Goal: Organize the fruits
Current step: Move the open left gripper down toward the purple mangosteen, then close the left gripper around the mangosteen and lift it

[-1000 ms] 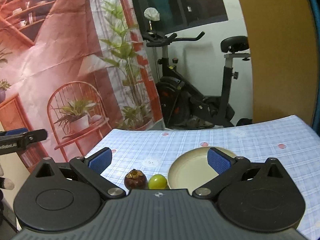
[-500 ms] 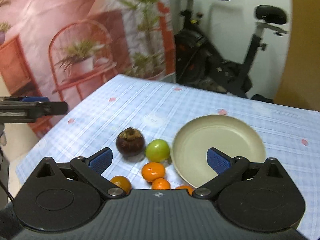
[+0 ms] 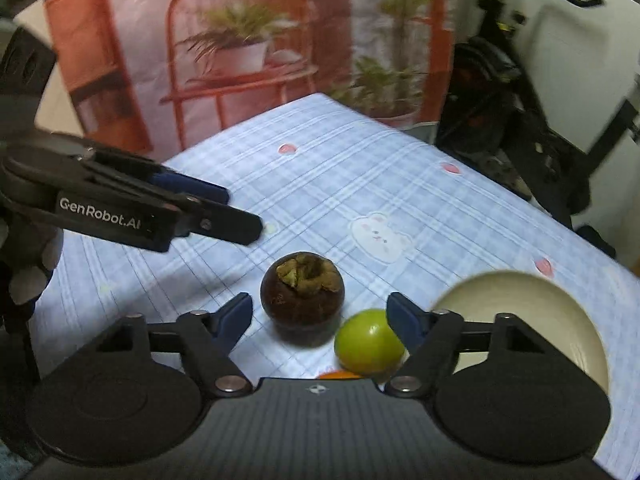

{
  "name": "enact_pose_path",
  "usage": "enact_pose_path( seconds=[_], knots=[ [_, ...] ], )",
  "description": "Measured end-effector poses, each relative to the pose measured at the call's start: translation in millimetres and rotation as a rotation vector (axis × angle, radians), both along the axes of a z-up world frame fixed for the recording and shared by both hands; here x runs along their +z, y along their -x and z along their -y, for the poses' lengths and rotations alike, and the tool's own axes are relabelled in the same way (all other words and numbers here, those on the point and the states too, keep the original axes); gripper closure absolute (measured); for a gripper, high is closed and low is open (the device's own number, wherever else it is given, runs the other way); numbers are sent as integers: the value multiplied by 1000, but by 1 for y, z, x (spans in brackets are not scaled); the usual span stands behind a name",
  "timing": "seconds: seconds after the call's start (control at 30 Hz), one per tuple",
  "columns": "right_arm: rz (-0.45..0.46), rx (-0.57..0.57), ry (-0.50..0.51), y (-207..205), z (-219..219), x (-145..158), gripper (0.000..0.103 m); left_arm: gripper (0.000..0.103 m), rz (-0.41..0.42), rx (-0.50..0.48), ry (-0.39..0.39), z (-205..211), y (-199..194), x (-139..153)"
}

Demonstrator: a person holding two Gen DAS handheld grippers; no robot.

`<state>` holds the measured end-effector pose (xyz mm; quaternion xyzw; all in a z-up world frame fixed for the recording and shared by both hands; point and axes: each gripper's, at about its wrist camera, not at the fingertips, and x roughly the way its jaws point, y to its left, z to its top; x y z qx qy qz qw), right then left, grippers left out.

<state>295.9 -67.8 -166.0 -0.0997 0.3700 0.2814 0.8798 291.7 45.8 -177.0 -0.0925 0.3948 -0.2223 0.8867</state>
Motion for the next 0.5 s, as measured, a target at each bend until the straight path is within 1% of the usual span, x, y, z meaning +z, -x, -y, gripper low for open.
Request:
enact_pose_path(
  seconds=[0.1, 0.13, 0.17, 0.23, 0.37, 0.43, 0.5],
  knots=[
    [-4, 39, 21, -11, -9, -8, 30, 47, -28, -19, 31, -1, -5, -8],
    [-5, 45, 32, -15, -12, -11, 32, 44, -32, -29, 31, 1, -7, -11],
    [-11, 51, 37, -18, -14, -15, 34, 39, -37, -38, 31, 2, -7, -12],
    [-30, 51, 34, -25, -15, -20, 36, 34, -46, -55, 29, 9, -12, -14],
    [-55, 55, 16, -31, -17, -28, 36, 34, -78, -61, 33, 13, -19, -25],
    [-62, 61, 17, -31, -20, -31, 39, 34, -101, -52, 53, 12, -21, -29],
    [-59, 61, 16, -31, -20, -33, 39, 34, -120, -43, 70, 11, -24, -33]
  ],
)
